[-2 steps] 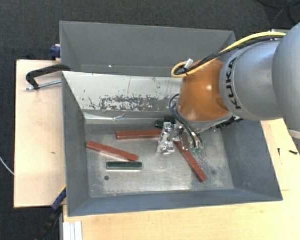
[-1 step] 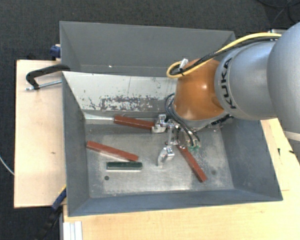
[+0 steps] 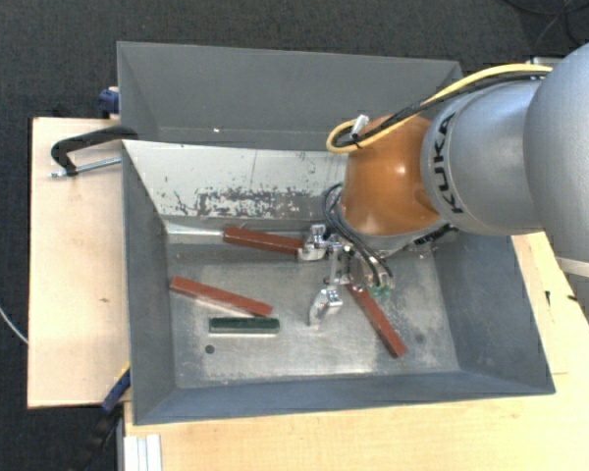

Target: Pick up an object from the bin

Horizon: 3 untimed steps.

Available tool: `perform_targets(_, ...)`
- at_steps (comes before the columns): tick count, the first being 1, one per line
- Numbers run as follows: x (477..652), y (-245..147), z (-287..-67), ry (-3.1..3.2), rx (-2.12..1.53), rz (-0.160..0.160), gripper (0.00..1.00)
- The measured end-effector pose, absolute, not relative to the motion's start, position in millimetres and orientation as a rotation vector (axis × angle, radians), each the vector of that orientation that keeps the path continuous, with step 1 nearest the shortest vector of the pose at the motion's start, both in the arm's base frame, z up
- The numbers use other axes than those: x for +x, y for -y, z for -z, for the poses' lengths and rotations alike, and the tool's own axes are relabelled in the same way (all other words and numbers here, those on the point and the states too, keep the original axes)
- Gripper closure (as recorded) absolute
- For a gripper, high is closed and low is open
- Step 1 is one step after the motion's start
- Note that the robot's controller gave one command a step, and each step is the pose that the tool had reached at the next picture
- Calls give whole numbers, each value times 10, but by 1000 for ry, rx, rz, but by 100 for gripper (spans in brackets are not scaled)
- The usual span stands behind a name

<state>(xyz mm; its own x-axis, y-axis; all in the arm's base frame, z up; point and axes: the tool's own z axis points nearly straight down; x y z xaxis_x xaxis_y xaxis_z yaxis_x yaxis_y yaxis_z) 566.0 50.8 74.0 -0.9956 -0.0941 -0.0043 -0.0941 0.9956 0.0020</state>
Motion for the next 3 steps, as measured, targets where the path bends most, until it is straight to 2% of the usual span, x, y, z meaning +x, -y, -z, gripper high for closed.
perform_targets(1,5388,-882,-919,-3139,-170,2,0)
perform_targets(2,5606,-1379,-770,-3142,97,-6,100)
perform_targets(3,5607,-1379,-770,-3142,97,-6,100)
